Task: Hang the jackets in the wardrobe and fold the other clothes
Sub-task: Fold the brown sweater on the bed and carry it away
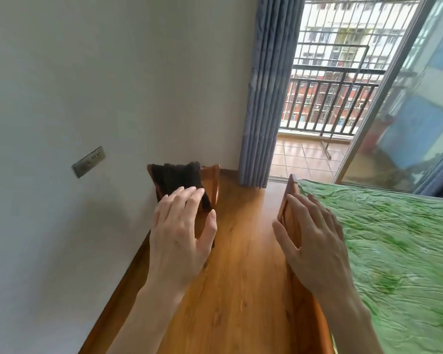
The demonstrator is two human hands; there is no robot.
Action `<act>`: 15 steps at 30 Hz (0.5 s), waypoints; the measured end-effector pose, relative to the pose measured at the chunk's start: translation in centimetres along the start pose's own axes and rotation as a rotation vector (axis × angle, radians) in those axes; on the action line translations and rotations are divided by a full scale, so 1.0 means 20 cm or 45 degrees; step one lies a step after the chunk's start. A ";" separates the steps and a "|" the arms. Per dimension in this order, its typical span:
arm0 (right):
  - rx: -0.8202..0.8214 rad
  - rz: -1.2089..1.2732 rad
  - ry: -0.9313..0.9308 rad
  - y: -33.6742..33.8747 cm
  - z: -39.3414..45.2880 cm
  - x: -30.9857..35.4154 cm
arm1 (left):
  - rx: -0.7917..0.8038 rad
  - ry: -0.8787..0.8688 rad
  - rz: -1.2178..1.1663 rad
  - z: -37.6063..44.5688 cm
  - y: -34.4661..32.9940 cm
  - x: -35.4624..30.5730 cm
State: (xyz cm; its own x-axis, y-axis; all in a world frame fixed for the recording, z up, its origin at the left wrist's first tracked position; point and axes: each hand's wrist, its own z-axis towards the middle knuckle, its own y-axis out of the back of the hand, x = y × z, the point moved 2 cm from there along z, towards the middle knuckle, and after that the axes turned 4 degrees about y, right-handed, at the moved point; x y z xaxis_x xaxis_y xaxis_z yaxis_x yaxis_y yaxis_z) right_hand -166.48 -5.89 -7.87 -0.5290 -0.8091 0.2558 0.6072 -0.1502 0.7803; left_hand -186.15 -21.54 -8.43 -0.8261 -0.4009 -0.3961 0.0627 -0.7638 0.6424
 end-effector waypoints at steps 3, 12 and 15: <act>-0.017 -0.058 -0.070 -0.07 0.15 -0.09 | 0.060 -0.044 -0.068 0.19 -0.22 0.01; -0.114 -0.108 -0.241 -0.41 0.69 -0.57 | 0.161 -0.169 -0.149 0.81 -0.96 -0.04; -0.110 -0.103 -0.294 -0.53 0.91 -0.78 | 0.186 -0.185 -0.128 1.06 -1.22 -0.08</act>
State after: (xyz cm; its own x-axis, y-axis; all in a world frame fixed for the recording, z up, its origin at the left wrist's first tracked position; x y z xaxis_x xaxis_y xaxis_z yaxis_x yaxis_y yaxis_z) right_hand -175.47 18.68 -9.66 -0.6934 -0.6427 0.3259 0.6005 -0.2653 0.7544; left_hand -198.20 8.41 -9.63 -0.8969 -0.2414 -0.3706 -0.0968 -0.7104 0.6971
